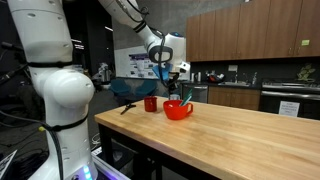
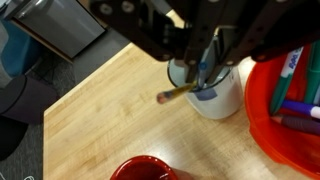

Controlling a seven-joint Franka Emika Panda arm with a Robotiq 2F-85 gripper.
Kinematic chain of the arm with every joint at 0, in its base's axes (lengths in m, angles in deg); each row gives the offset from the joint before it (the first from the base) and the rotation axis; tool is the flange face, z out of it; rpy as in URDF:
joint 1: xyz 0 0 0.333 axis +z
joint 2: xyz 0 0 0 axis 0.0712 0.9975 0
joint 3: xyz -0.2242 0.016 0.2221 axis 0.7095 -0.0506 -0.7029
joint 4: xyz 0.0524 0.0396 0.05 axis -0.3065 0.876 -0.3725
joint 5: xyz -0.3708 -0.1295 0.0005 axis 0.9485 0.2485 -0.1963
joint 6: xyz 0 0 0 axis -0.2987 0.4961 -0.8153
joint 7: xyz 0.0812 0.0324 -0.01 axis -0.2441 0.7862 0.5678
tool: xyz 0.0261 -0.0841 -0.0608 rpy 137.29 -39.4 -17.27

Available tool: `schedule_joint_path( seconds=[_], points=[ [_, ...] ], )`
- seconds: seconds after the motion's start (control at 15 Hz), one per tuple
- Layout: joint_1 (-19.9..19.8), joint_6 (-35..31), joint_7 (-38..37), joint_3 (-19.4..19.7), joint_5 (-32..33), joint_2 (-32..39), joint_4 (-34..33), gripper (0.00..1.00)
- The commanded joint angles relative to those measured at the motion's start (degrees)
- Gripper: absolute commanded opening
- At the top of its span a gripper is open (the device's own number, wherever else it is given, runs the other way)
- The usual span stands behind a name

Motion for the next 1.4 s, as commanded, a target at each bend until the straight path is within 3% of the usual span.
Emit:
schedule_joint_path(
  seconds=[0.0, 0.4, 0.8, 1.33],
  points=[
    [-0.33, 0.46, -1.73, -0.18, 1.35, -2.15, 0.70, 0.00],
    [-0.56, 1.06, -1.54, 0.24, 1.70, -3.54, 0.04, 0.02],
    [-1.87, 3.79, -2.50, 1.54, 6.22, -8.02, -0.36, 0.02],
    [-2.21, 17.58, -0.86, 4.90, 11.74, -14.47, -3.23, 0.02]
  ],
)
